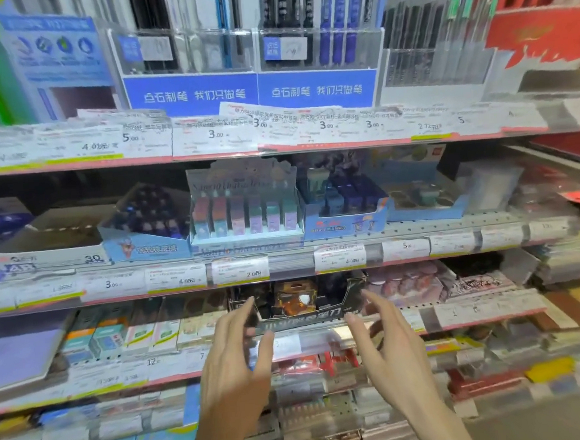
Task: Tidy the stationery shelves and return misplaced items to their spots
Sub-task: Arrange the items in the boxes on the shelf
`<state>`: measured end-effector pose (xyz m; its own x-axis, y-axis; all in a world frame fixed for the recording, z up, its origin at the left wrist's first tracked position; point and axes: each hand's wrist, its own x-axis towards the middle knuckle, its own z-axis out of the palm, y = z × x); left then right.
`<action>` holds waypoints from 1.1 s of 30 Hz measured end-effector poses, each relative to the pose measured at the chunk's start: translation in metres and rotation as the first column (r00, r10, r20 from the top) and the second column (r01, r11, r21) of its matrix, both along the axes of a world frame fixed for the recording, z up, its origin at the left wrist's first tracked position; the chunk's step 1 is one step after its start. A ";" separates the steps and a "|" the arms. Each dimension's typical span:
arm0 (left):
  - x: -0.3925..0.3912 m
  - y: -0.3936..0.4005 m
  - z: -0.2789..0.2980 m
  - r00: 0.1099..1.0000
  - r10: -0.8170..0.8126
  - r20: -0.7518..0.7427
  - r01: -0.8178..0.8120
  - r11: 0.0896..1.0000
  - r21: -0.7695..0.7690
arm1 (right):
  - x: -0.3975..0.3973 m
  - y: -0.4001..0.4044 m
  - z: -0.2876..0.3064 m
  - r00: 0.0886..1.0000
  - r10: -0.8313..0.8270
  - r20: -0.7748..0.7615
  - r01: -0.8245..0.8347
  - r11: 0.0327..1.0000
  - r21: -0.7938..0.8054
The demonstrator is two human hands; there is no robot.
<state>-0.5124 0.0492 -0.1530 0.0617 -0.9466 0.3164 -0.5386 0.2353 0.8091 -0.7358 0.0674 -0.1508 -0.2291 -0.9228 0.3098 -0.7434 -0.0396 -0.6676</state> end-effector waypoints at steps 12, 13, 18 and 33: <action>-0.063 -0.030 0.053 0.958 0.160 0.239 -0.087 0.954 -0.288 | -0.050 -0.077 0.095 0.979 0.131 -0.158 -0.175 0.937 -0.304; -0.066 -0.035 0.056 0.951 0.170 0.260 -0.087 0.950 -0.301 | -0.048 -0.086 0.102 0.972 0.139 -0.188 -0.194 0.927 -0.322; -0.066 -0.052 0.063 0.943 0.183 0.278 -0.101 0.953 -0.285 | -0.023 -0.121 0.134 0.944 0.124 -0.307 -0.234 0.906 -0.354; -0.053 -0.053 0.060 0.949 0.129 0.288 -0.037 0.952 -0.304 | -0.001 -0.144 0.145 0.961 0.187 -0.206 -0.257 0.881 -0.398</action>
<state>-0.5658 -0.0041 -0.0929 -0.0059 -0.8050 0.5932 -0.7734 0.3797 0.5077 -0.7370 -0.0762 -0.0054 0.0500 -0.7205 0.6917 -0.7752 -0.4647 -0.4280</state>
